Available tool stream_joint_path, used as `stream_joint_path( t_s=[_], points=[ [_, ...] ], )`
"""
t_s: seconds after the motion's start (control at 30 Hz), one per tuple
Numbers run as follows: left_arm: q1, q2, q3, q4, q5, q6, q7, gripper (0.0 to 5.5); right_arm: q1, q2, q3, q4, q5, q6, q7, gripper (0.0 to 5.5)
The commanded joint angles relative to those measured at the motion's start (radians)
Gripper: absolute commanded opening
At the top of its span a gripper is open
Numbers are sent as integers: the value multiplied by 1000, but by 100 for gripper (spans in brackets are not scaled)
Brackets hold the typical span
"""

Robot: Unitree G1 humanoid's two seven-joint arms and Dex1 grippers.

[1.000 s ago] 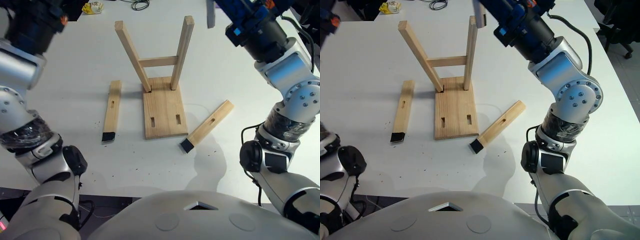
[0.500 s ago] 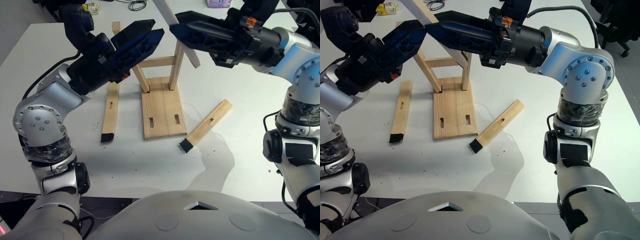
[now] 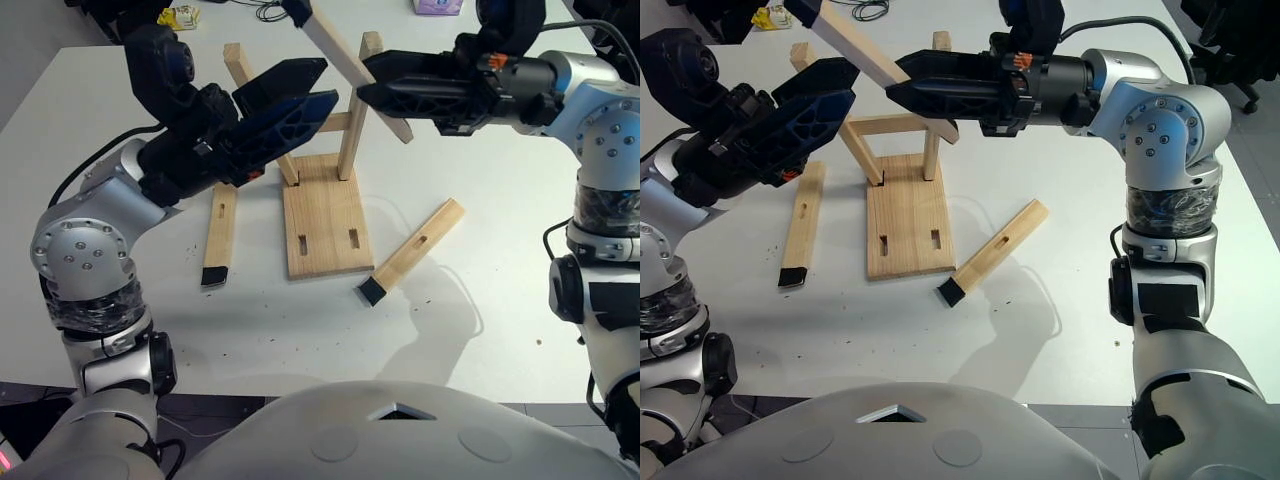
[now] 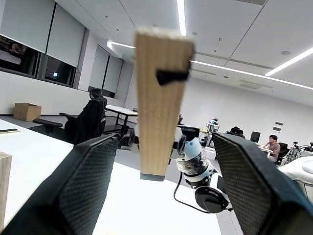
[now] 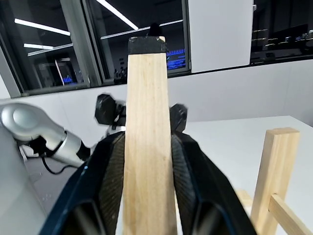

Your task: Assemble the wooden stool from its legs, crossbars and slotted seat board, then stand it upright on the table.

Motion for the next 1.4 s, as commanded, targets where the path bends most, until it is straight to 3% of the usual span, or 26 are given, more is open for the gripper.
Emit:
stream_joint_path(
  t_s=[0.03, 0.37, 0.77, 1.1, 1.13, 1.4],
  points=[
    [-28, 9, -8, 16, -10, -1, 4, 351, 8, 3, 30, 13, -52, -39, 35, 131],
    [-14, 14, -27, 5, -23, 8, -1, 351, 28, 26, 52, 8, -95, -61, 44, 131],
    [-30, 46, -33, 32, -10, 10, -30, 158, 60, 28, 56, -23, -109, -54, 57, 131],
    [-12, 63, -48, 30, 17, 13, -68, 154, 68, 26, 65, -24, -135, -65, 46, 131],
    [-10, 66, -49, 33, 27, 11, -74, 153, 66, 28, 67, -17, -149, -77, 41, 168],
    [0, 98, -59, 76, 161, -18, -160, 134, 102, 4, 80, -2, -228, -150, 53, 278]
  ],
)
